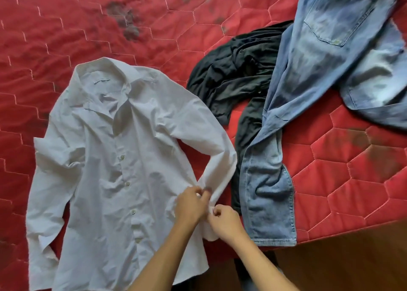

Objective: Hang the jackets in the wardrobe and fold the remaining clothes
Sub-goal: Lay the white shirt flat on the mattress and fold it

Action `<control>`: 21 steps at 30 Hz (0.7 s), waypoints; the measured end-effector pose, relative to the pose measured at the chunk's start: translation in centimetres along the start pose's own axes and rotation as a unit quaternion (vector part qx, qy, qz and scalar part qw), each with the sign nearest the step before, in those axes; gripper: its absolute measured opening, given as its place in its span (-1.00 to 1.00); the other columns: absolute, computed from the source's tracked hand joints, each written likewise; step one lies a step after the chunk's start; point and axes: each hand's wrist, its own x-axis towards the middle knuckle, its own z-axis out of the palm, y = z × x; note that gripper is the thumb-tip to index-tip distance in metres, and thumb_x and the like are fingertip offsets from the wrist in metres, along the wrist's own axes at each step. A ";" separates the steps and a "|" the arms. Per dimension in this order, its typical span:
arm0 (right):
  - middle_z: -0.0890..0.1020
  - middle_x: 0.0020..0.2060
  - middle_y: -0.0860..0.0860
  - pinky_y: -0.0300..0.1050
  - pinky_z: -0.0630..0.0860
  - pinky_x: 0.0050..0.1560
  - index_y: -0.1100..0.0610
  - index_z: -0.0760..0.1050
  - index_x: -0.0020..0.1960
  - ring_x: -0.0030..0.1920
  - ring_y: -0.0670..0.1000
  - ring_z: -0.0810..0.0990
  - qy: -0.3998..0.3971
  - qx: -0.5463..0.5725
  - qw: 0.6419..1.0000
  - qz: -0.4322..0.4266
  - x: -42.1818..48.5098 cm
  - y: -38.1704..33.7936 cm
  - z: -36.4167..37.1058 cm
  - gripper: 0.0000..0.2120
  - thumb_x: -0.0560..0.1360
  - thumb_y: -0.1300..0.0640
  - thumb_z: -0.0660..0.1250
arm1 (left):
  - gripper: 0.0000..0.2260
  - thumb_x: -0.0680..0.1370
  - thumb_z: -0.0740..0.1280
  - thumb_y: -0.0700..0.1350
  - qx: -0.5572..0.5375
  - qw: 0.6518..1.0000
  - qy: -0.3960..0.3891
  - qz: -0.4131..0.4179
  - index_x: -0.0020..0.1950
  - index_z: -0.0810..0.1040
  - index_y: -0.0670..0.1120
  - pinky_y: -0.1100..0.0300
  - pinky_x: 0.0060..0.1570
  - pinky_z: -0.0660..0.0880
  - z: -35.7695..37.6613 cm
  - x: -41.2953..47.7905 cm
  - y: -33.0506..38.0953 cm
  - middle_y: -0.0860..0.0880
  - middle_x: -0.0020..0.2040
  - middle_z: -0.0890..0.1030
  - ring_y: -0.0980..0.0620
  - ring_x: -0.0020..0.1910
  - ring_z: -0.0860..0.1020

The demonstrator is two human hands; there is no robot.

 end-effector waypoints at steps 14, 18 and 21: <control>0.67 -0.22 -0.05 -0.28 0.45 -0.22 0.07 0.61 -0.17 -0.25 -0.11 0.56 0.100 0.020 0.993 -0.054 4.3 -4.6 -30.5 -0.89 0.45 0.27 0.40 | -0.33 0.52 0.14 0.42 -0.225 0.924 -0.260 -0.167 -0.14 0.63 -0.19 0.18 -0.36 0.51 0.3 4.2 16.1 -0.09 -0.36 0.58 -0.03 -0.44 0.51; 0.65 -0.27 -0.04 -0.37 0.42 -0.31 0.08 0.61 -0.13 -0.35 -0.18 0.51 0.100 0.060 0.988 -0.098 3.7 -4.8 -36.1 -0.79 0.48 0.38 0.37 | -0.37 0.58 0.13 0.36 -0.214 0.909 -0.319 -0.163 0.07 0.64 -0.19 0.08 -0.11 0.59 1.2 4.6 19.1 -0.10 -0.16 0.68 -0.03 -0.26 0.62; 0.66 -0.25 -0.06 -0.38 0.43 -0.26 0.16 0.58 -0.07 -0.28 -0.15 0.54 0.056 0.226 0.959 -0.159 1.7 -5.5 -38.2 -0.77 0.39 0.44 0.35 | -0.41 0.57 0.15 0.35 -0.207 0.905 -0.340 -0.151 -0.04 0.64 -0.15 0.14 -0.20 0.59 2.0 4.7 20.4 -0.08 -0.15 0.71 -0.03 -0.24 0.65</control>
